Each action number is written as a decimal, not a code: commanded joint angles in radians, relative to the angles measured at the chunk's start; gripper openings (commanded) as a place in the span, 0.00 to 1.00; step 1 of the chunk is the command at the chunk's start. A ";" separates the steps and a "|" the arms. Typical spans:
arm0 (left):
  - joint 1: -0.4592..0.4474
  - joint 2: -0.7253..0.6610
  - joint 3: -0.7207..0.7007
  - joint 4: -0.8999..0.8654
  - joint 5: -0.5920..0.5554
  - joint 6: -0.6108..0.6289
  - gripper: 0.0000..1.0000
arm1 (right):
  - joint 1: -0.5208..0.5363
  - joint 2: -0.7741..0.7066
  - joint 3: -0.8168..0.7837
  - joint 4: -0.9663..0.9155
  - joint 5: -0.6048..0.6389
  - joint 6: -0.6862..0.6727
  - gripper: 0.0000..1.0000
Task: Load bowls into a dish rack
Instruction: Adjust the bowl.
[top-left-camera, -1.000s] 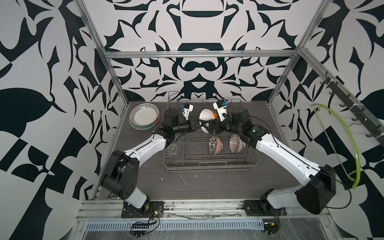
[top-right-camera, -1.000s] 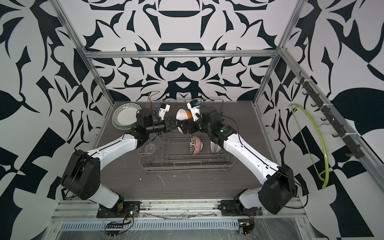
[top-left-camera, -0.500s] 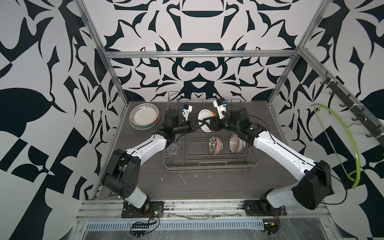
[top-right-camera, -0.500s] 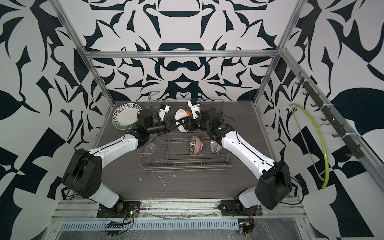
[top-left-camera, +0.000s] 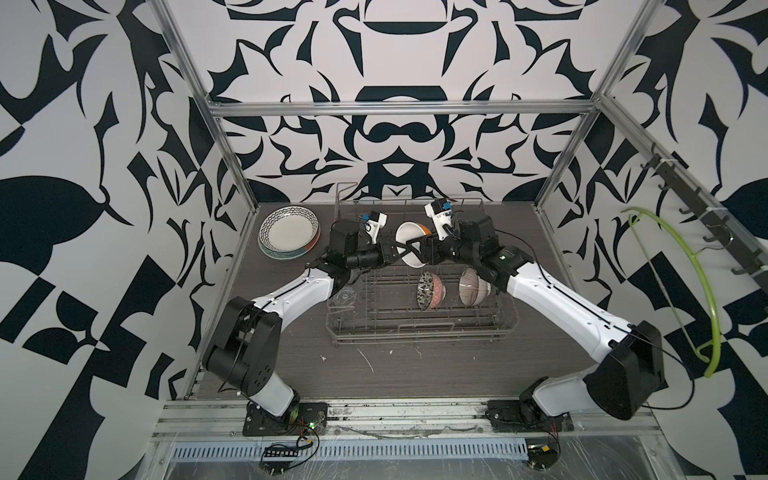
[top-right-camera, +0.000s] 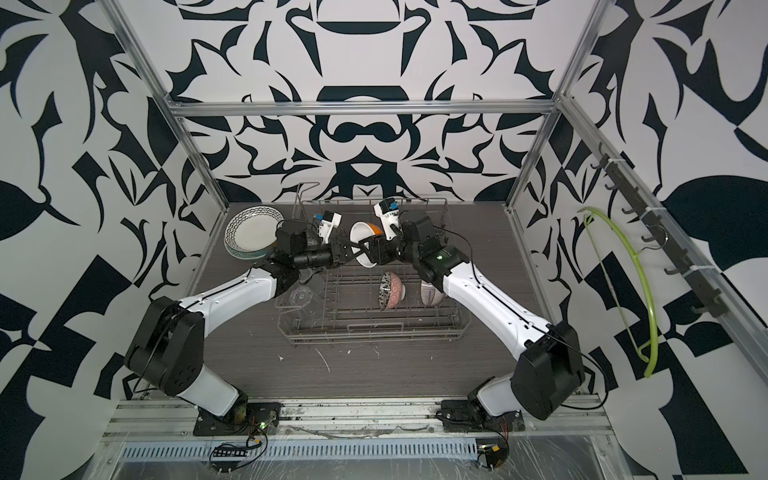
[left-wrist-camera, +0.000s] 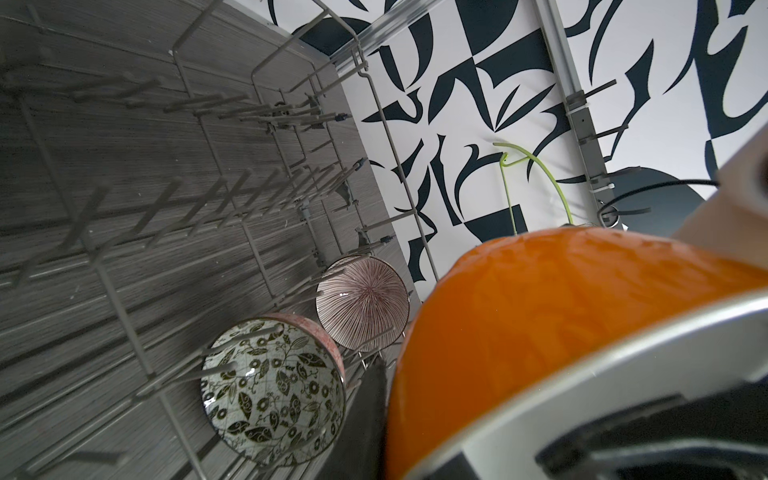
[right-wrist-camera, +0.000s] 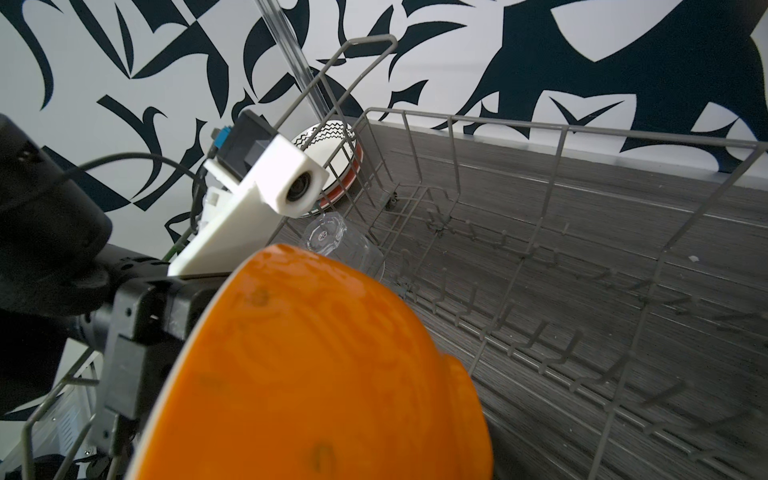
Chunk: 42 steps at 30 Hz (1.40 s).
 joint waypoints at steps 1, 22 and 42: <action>0.009 -0.033 0.002 -0.046 0.009 0.048 0.16 | -0.011 -0.068 0.003 0.041 -0.017 -0.024 0.34; 0.070 -0.205 0.027 -0.473 -0.235 0.295 0.27 | -0.042 -0.044 -0.010 0.018 -0.025 -0.026 0.25; 0.086 -0.440 0.152 -0.905 -0.862 0.451 0.36 | -0.043 -0.023 -0.056 0.029 -0.044 -0.010 0.22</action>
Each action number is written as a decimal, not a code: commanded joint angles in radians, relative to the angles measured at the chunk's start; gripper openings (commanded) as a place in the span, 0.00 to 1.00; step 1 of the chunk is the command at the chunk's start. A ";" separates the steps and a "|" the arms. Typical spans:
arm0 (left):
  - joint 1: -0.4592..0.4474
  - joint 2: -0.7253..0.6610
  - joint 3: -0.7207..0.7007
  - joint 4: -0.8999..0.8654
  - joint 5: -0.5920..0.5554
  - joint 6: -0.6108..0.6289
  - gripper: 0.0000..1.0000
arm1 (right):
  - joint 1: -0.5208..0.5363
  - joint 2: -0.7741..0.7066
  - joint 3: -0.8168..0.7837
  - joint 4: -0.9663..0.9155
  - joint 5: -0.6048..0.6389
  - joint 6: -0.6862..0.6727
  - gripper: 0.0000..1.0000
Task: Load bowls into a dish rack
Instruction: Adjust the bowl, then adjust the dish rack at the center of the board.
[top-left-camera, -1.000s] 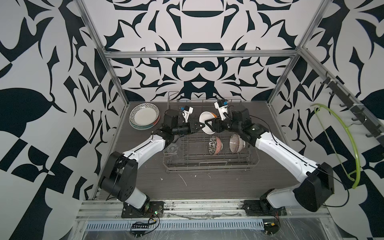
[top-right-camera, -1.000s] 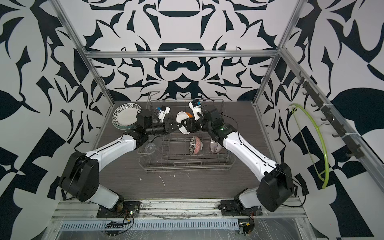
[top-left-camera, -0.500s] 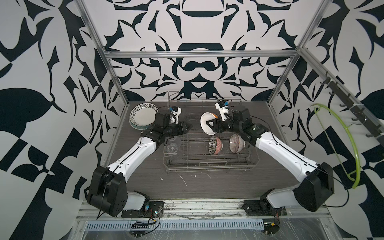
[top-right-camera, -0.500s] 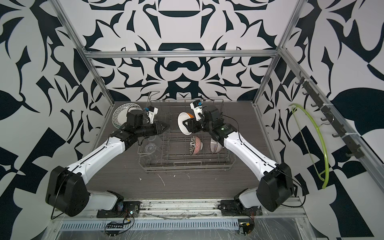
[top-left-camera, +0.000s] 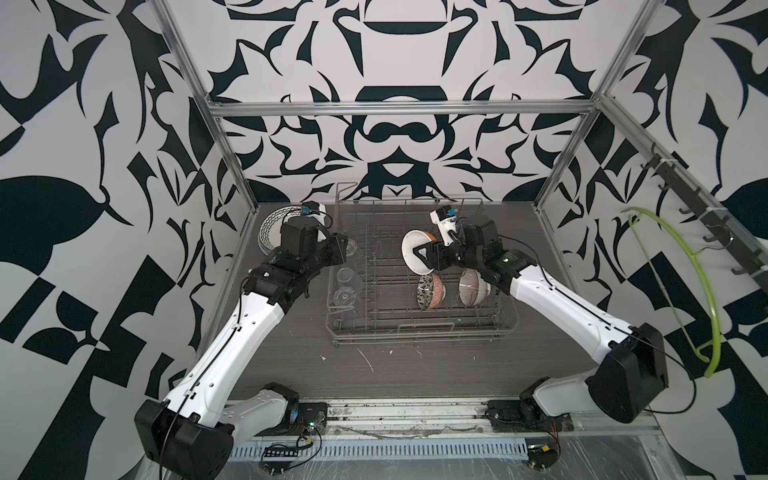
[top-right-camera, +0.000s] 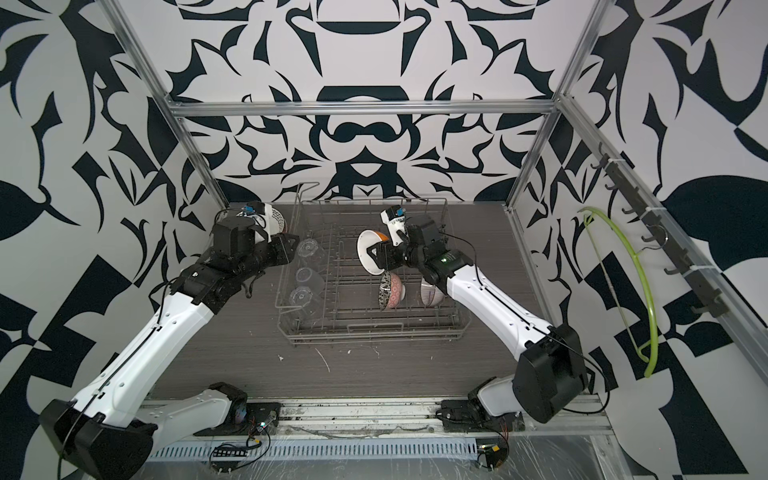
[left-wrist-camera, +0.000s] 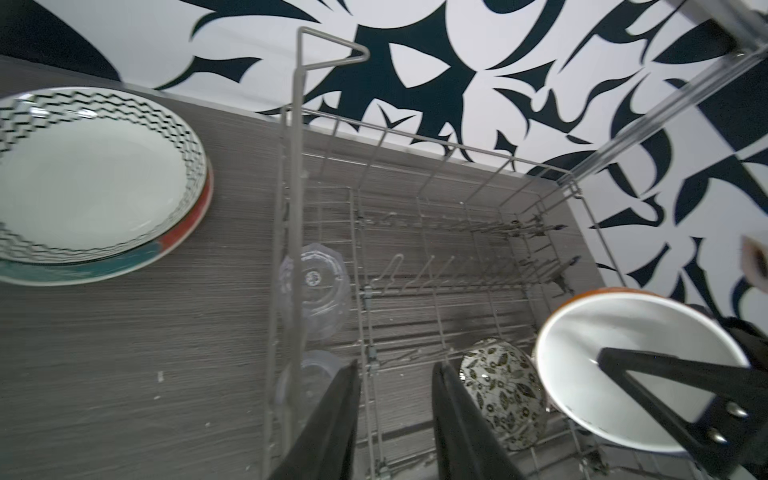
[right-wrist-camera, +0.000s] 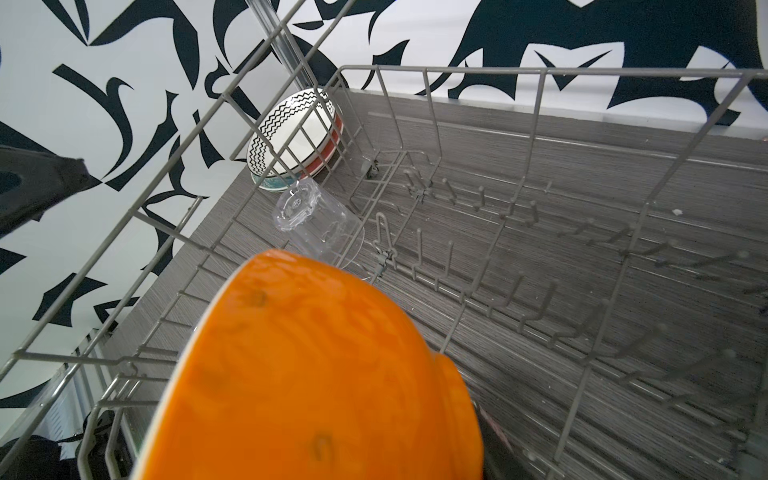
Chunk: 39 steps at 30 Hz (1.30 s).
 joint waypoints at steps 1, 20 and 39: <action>0.004 0.021 0.022 -0.096 -0.091 0.038 0.36 | -0.002 -0.004 0.008 0.055 -0.020 0.001 0.22; 0.005 0.170 0.046 -0.110 -0.086 0.032 0.00 | -0.001 -0.005 0.010 0.033 -0.017 0.005 0.22; -0.045 -0.067 -0.436 0.421 -0.120 -0.551 0.00 | 0.109 0.084 0.110 -0.105 0.209 -0.061 0.20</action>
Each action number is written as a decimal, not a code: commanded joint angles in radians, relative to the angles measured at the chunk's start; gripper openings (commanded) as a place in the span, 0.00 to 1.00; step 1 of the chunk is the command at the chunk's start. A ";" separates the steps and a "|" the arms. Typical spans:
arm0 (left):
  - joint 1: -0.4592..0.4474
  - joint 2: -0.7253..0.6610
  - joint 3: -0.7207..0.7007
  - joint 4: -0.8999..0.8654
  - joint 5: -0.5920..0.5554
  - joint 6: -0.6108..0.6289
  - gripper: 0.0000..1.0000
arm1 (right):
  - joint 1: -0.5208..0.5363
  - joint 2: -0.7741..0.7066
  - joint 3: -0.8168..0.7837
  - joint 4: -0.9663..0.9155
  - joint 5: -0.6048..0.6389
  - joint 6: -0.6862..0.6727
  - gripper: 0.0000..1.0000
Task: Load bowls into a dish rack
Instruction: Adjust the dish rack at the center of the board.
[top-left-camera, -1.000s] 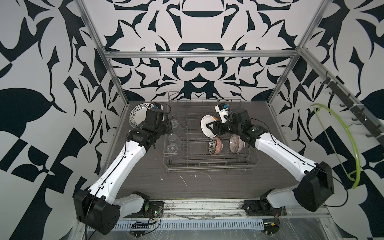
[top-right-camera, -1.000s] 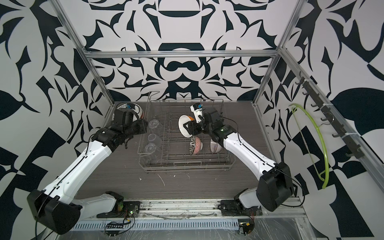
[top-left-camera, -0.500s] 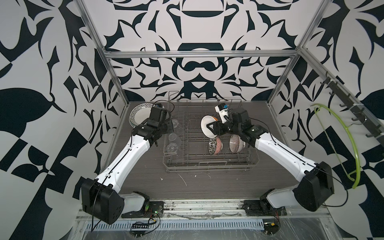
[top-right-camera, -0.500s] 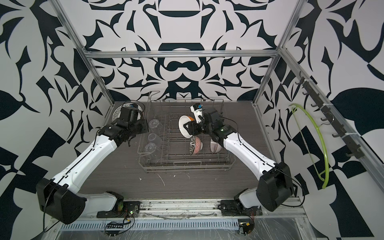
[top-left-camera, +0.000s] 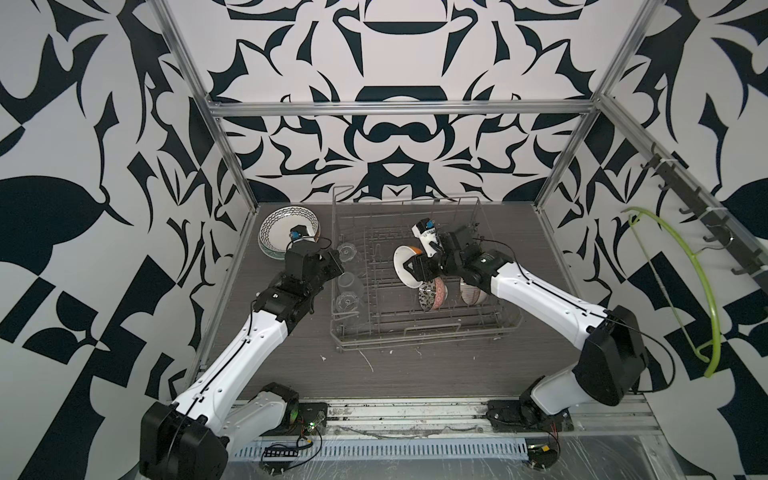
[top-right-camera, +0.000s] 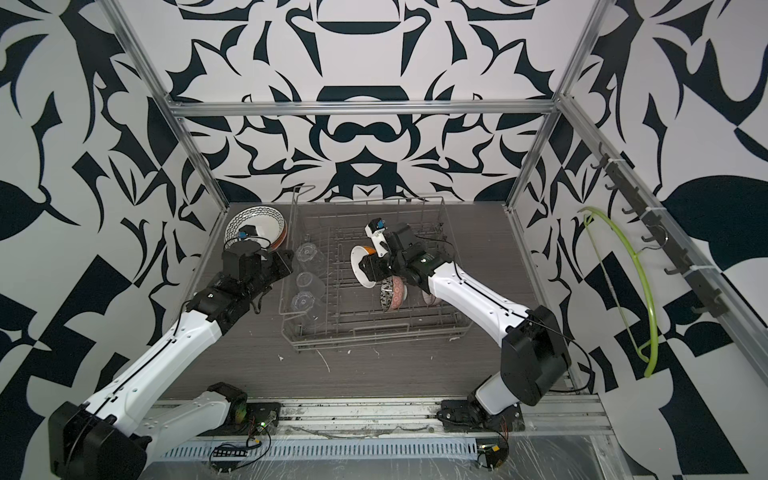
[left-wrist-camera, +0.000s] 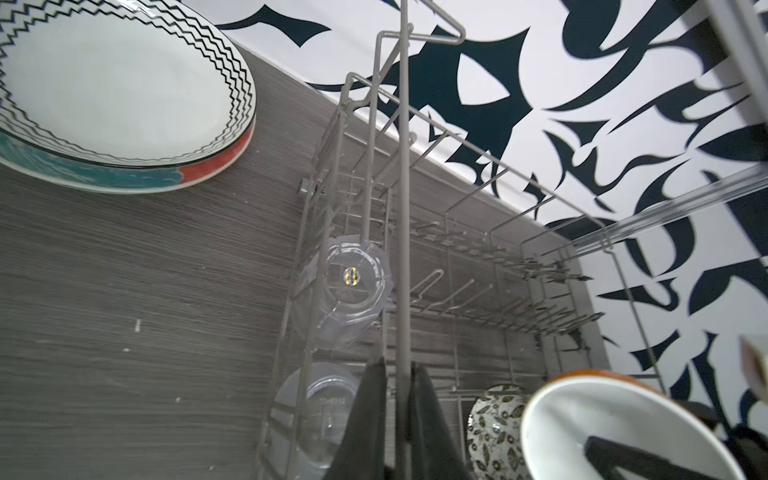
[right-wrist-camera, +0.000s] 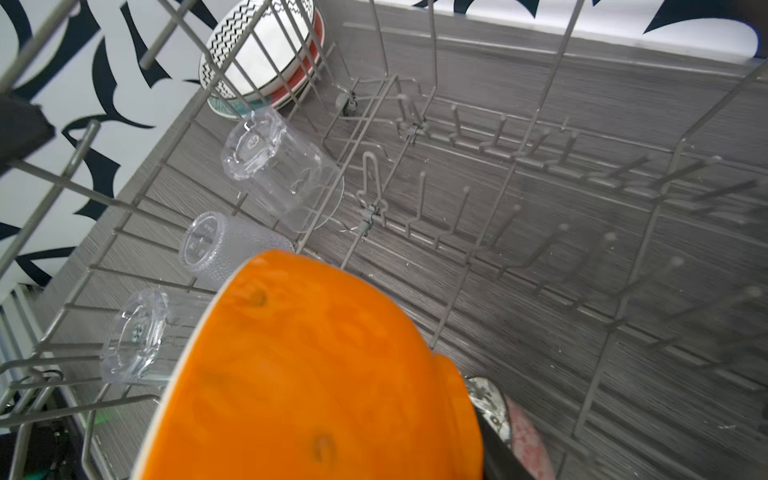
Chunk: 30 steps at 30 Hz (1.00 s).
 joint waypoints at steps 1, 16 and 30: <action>-0.060 0.013 -0.097 0.088 -0.087 -0.256 0.00 | 0.007 -0.022 0.070 0.003 0.090 -0.018 0.19; -0.444 0.012 -0.046 0.024 -0.585 -0.267 0.00 | 0.070 -0.024 0.083 -0.113 0.446 0.032 0.18; -0.483 0.020 -0.028 0.016 -0.604 -0.236 0.00 | 0.169 0.000 0.038 -0.186 0.665 0.062 0.15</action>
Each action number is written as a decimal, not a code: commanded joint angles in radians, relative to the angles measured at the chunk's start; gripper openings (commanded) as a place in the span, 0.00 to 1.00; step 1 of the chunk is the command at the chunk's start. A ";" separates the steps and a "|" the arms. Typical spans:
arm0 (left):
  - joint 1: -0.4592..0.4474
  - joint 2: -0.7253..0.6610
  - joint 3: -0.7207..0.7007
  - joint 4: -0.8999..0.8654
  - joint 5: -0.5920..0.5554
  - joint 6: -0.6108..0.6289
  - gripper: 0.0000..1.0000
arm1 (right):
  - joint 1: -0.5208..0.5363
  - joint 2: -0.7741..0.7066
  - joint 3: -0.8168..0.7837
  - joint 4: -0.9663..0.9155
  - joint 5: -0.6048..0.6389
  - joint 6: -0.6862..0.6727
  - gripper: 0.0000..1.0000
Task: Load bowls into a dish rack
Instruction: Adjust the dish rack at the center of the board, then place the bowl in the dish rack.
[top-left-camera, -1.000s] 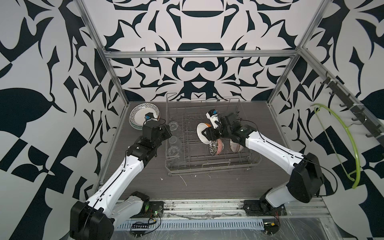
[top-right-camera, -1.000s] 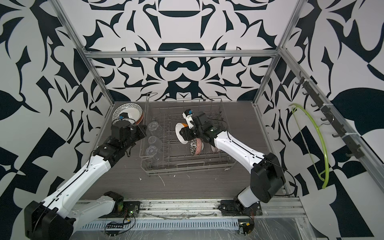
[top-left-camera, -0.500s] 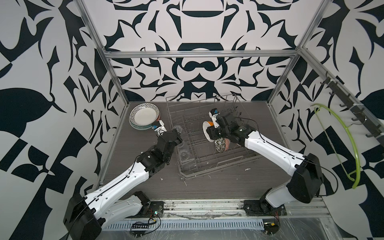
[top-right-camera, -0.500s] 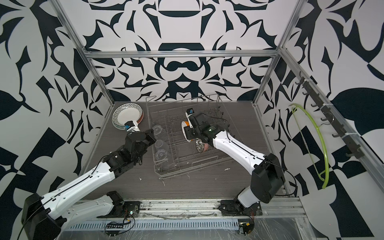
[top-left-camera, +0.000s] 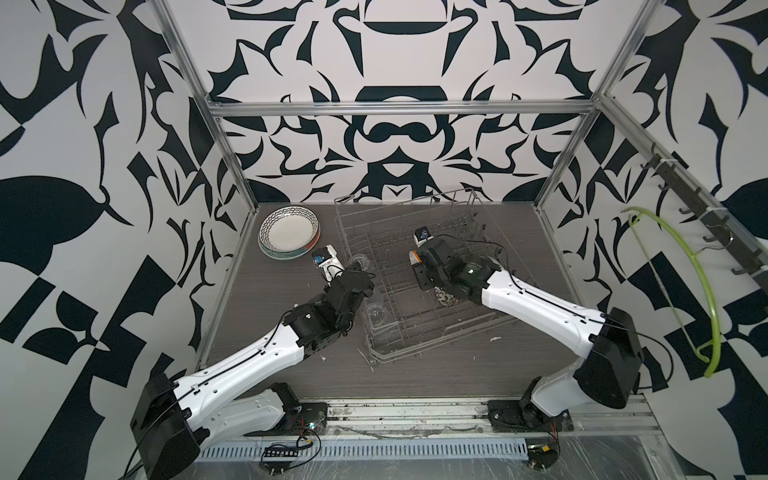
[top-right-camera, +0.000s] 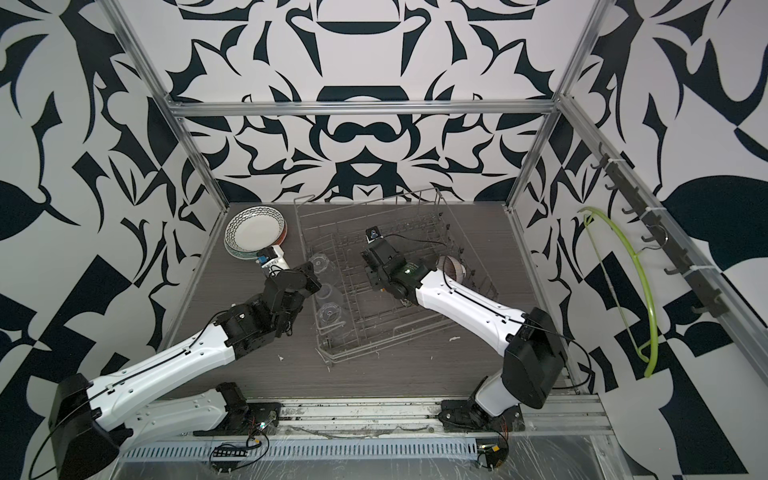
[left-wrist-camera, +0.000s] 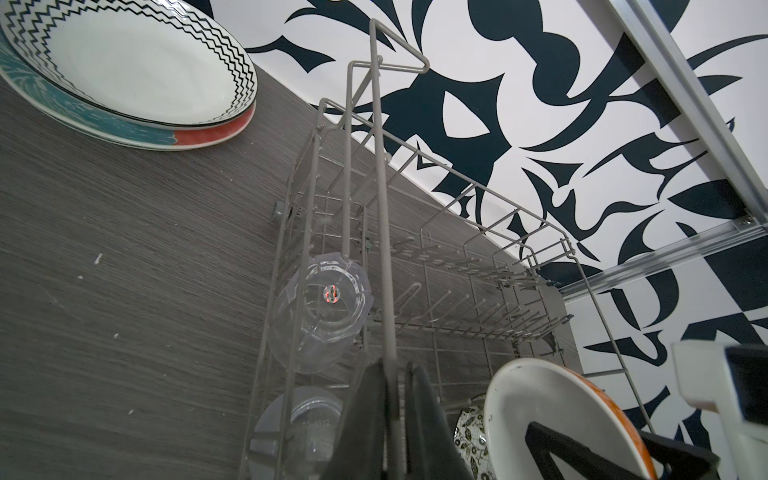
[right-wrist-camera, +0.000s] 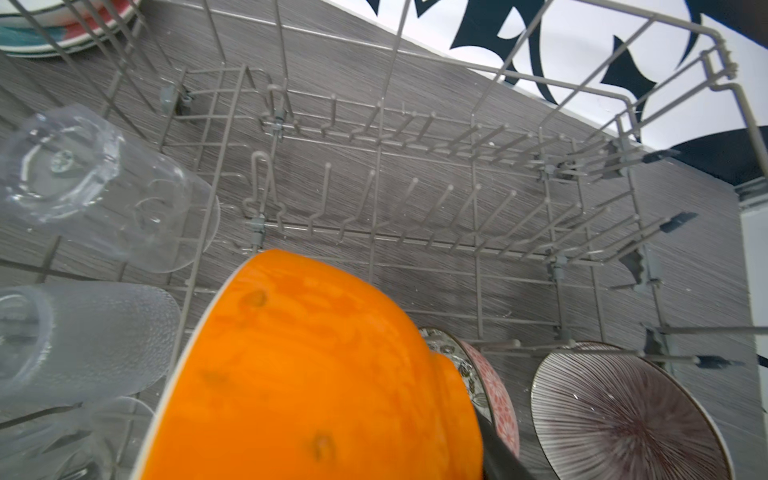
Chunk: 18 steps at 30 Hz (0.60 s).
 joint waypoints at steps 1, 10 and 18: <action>-0.015 0.001 -0.016 0.007 -0.013 0.005 0.00 | 0.005 0.000 -0.006 0.003 0.093 0.026 0.14; -0.015 0.010 -0.013 0.009 0.000 0.009 0.00 | 0.007 0.019 -0.018 -0.005 0.093 0.029 0.13; -0.015 0.021 -0.006 0.007 0.009 0.013 0.00 | 0.011 0.060 -0.025 -0.004 0.082 0.039 0.13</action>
